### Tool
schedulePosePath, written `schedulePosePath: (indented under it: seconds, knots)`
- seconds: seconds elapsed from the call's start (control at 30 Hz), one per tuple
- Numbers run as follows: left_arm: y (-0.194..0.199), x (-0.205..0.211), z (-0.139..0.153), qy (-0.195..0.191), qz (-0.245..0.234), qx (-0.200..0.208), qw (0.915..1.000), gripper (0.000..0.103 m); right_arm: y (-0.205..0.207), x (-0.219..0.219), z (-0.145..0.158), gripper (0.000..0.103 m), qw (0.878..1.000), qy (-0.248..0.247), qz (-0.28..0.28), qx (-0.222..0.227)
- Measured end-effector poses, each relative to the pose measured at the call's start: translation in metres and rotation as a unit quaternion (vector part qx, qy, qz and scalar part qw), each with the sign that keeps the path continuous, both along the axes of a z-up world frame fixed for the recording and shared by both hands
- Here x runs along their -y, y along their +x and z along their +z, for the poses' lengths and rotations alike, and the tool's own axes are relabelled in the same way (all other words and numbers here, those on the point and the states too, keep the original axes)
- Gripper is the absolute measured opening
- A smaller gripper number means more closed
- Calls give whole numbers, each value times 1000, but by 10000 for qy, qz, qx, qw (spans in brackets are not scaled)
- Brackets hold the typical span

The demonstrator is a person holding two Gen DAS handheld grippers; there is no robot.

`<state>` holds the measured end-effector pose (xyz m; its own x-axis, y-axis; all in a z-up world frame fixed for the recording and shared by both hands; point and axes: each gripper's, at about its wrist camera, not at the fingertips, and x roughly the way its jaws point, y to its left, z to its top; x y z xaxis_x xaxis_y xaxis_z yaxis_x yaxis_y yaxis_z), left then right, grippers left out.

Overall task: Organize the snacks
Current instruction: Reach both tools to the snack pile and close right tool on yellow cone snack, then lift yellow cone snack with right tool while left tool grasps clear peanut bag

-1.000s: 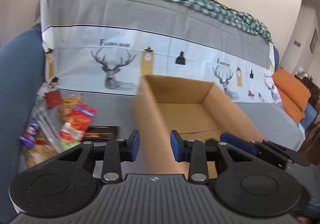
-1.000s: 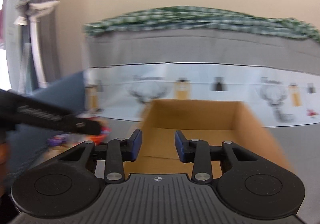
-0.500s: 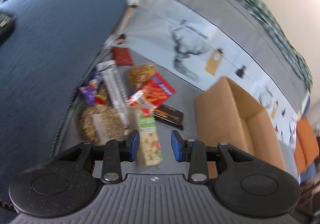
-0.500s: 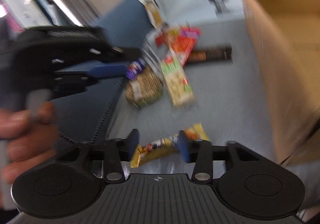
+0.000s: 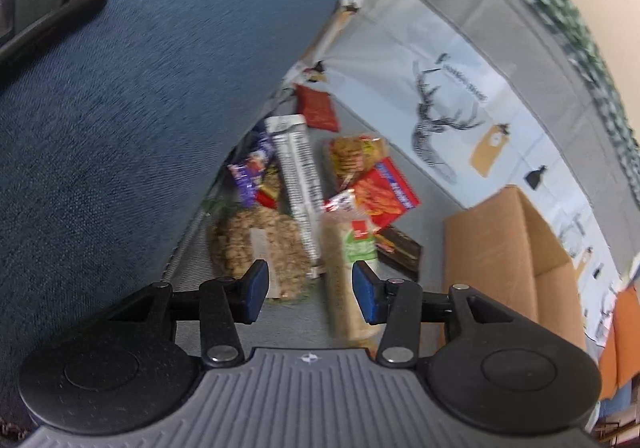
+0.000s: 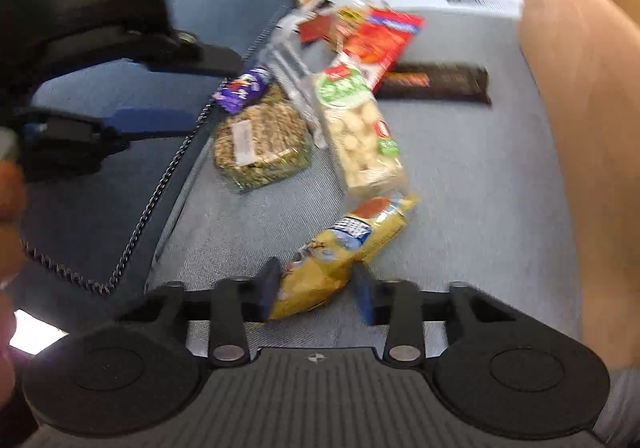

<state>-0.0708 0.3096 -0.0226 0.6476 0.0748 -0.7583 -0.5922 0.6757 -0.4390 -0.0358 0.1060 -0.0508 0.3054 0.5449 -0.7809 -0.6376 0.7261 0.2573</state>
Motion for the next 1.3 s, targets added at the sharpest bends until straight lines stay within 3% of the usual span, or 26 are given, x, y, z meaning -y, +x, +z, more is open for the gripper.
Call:
schedulePosePath:
  seconds: [0.1,0.27,0.33,0.37,0.4,0.47,0.63,0.7,0.8,0.97,1.17,1.3]
  knots:
    - [12,3,-6,212,-28,-304,9993,54,2,8,9,8,9987,-207,75,453]
    - [37,17,-17,704,-174,-936,9930,77,17,21,11,10,9970,-524,-220,517]
    - [43,19,-23,785,-197,-1109,9905,81,22,26,9,13,9983,-376,-281,346]
    - [45,19,-26,810,-198,-1169,9896,83,25,27,7,27,9991,-251,-272,203]
    - [47,19,-29,832,-201,-1219,9888,83,26,28,6,50,9991,-241,-287,190]
    - [51,19,-35,859,-224,-1350,9869,86,26,24,1,67,9986,-362,-266,277]
    - [65,17,-47,842,-246,-1573,9836,87,31,14,-15,61,9969,-673,-227,349]
    - [70,16,-50,863,-231,-1627,9826,88,30,13,-14,37,9949,-813,-156,579]
    - [74,17,-53,974,-257,-1710,9801,88,31,19,-13,18,9953,-782,-127,552]
    - [73,25,-54,1358,-474,-1853,9721,78,24,29,-12,13,9947,-707,59,742]
    - [56,25,-46,1249,-631,-1628,9767,76,15,46,-16,13,9942,-473,447,858]
    - [51,31,-41,1285,-820,-1630,9748,76,14,49,-15,15,9941,-369,548,861]
